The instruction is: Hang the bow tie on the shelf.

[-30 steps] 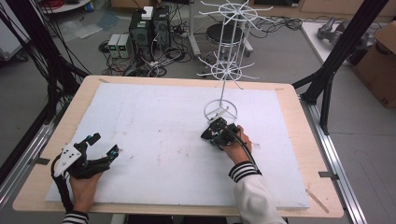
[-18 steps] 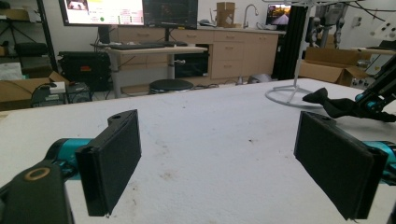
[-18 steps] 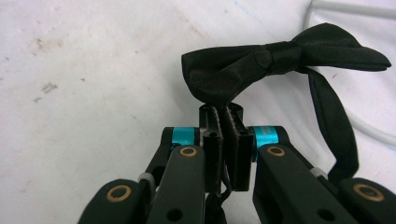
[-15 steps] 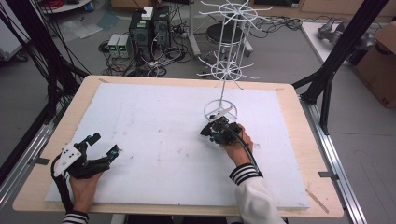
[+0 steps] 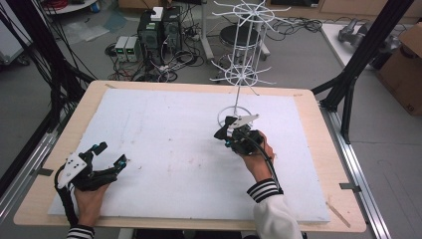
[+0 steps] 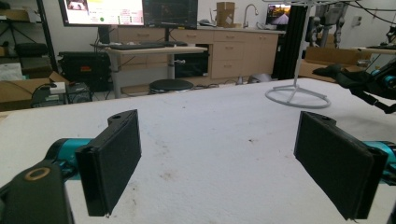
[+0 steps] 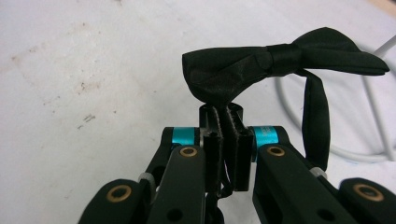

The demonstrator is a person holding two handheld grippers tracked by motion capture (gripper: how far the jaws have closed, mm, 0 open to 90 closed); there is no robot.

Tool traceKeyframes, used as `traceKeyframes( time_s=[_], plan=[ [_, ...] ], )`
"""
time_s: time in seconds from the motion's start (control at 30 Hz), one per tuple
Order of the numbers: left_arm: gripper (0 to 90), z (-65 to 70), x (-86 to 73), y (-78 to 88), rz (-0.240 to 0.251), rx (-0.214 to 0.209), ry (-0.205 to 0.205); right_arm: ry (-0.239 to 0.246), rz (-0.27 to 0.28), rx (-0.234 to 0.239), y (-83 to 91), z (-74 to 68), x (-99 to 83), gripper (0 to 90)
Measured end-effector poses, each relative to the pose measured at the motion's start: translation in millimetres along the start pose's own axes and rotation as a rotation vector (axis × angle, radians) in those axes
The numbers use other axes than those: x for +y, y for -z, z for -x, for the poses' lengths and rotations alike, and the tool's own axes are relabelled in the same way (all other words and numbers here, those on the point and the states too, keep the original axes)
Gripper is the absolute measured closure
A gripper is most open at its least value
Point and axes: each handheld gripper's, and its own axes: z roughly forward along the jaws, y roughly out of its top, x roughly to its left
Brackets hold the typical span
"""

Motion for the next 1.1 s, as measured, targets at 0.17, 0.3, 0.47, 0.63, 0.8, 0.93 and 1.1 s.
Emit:
traceKeyframes(
  time_s=[0.17,0.3,0.47,0.63,0.8,0.93,1.1],
  plan=[
    [15.2,0.2,0.0,-0.1,0.000,0.000,0.000,-0.012,0.055,-0.001,11.2,-0.6,-0.6,86.6],
    [15.2,0.2,0.0,0.0,0.000,0.000,-0.001,-0.019,0.116,0.007,21.6,-1.4,-1.9,86.5],
    [15.2,0.2,0.1,0.1,-0.003,0.000,-0.005,-0.009,0.173,-0.021,36.2,-4.2,-2.6,86.5],
    [15.2,0.2,0.0,0.0,-0.002,0.000,-0.009,-0.031,0.221,-0.052,49.9,-3.1,-5.8,86.5],
    [15.2,0.6,0.0,-0.1,-0.002,0.001,-0.006,-0.061,0.278,-0.100,66.1,-0.5,-11.7,86.5],
    [15.2,0.7,0.0,-0.1,-0.001,0.001,-0.007,-0.065,0.315,-0.136,77.4,-1.1,-15.5,86.5],
    [15.2,0.6,0.0,-0.1,-0.001,0.001,-0.006,-0.078,0.339,-0.150,87.1,-1.7,-20.0,86.5]
  ],
)
